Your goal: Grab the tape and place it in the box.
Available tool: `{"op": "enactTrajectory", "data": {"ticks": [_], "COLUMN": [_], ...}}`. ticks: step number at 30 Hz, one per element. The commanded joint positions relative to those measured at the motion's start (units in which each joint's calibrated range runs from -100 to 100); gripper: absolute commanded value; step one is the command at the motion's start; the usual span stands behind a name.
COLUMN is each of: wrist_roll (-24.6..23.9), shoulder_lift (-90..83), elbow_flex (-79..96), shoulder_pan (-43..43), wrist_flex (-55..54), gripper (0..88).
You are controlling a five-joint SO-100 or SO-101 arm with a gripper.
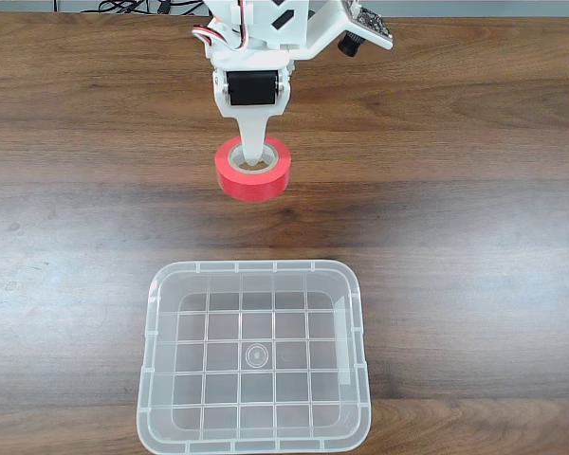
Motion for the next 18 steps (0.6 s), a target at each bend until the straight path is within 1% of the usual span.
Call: {"op": "enactTrajectory", "data": {"ticks": [1, 7, 18], "wrist_roll": [0.04, -0.28, -1.33], "shoulder_lift": [-2.64, 2.43, 31.23], "elbow_flex": [-14.85, -28.60, -54.80], "shoulder_pan": [0.61, 0.10, 0.17], "wrist_flex": [2.27, 2.27, 0.13], "gripper": [4.9, 4.9, 4.7]}}
